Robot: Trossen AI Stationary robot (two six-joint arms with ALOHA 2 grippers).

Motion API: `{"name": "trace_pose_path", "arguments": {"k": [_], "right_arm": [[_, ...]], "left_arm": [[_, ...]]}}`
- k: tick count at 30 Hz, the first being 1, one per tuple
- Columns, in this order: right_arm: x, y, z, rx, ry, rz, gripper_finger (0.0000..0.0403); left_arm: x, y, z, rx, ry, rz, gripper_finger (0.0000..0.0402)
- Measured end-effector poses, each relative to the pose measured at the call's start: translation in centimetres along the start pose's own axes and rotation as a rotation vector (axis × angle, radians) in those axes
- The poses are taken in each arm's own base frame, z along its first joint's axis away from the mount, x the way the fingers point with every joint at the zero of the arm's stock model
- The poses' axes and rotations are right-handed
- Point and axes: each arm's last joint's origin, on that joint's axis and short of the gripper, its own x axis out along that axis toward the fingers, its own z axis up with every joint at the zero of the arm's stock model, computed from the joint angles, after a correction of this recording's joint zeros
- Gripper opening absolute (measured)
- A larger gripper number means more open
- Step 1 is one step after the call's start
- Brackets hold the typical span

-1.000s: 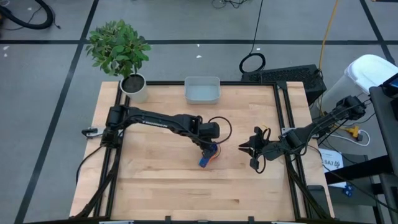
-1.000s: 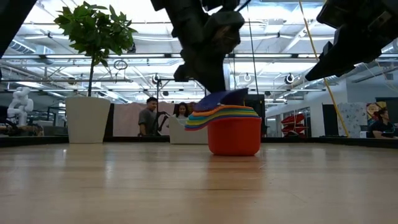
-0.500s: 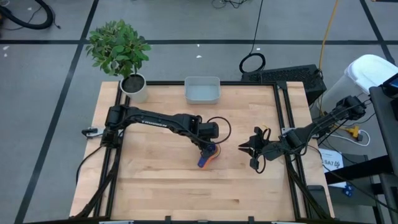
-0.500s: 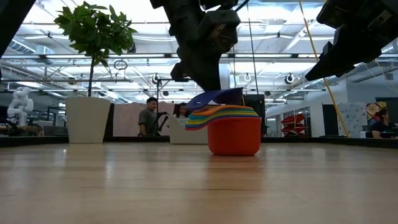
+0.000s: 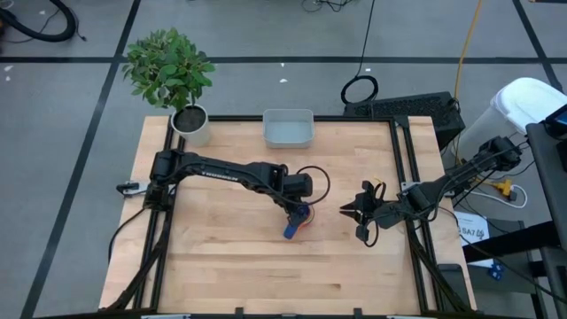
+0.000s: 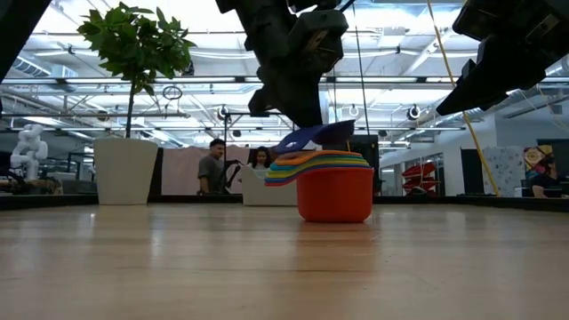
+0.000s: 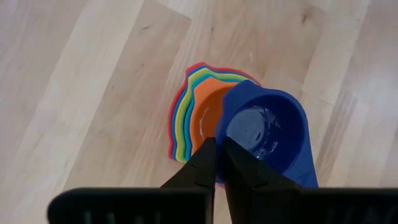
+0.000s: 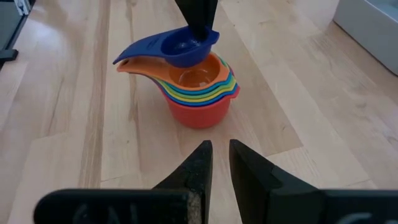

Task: Nest measuring cups in basket
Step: Stack the dark blue measuring cup on top of the orange measuring cup, then put the stacked measuring cups into the white bin

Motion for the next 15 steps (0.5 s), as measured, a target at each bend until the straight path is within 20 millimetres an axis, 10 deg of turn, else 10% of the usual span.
{"name": "trace_pose_path", "arguments": {"k": [15], "right_arm": [[0.19,-0.21,-0.65,0.023,0.019,-0.003,0.0050]], "left_arm": [[0.00,-0.10,0.12,0.008,-0.008,-0.019,0.0054]]}}
